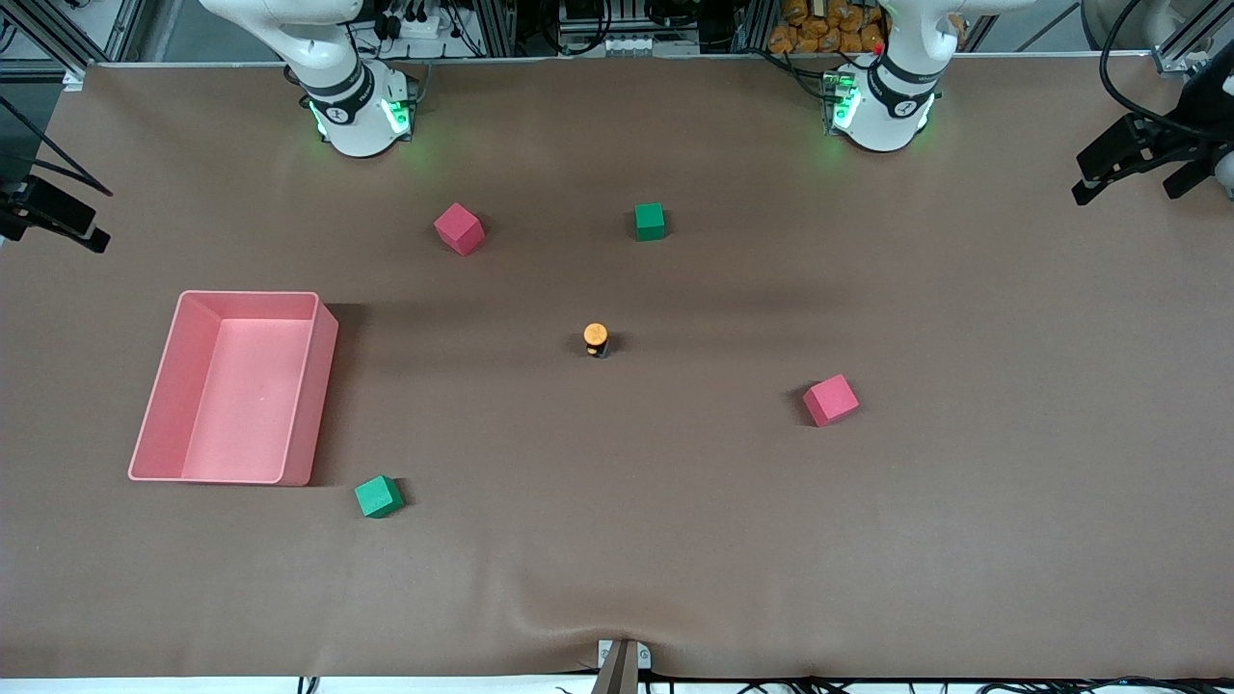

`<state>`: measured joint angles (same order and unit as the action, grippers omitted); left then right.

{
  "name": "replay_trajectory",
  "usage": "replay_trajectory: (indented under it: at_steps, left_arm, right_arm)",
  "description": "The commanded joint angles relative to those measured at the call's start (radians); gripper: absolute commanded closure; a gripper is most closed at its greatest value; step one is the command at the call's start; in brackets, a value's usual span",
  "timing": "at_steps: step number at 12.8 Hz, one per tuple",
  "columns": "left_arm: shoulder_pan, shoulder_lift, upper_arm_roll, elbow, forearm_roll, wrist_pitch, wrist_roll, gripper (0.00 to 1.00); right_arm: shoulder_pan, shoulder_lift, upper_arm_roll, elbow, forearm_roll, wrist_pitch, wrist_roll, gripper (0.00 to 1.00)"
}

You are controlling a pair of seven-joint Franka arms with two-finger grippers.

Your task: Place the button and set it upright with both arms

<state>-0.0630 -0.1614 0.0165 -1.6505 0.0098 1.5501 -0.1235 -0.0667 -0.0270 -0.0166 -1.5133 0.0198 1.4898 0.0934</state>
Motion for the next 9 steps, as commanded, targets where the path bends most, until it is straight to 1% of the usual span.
replay_trajectory:
  at_steps: [1,3,6,9]
  left_arm:
    - [-0.021,0.077,0.028,0.046,0.021,0.031,0.008,0.0]
    - [-0.021,0.117,0.036,0.064,0.019,0.057,0.007,0.0]
    - [-0.021,0.137,0.042,0.069,0.018,0.076,-0.001,0.0]
    - [-0.018,0.138,0.043,0.069,0.007,0.087,0.008,0.0]
  right_arm:
    - [0.005,-0.008,0.0,0.005,-0.003,-0.013,0.017,0.0]
    - [0.005,-0.008,0.0,0.005,-0.003,-0.014,0.015,0.0]
    - [0.002,-0.008,-0.003,0.007,-0.001,-0.022,-0.056,0.0]
    - [0.002,-0.008,-0.005,0.007,-0.003,-0.02,-0.06,0.0]
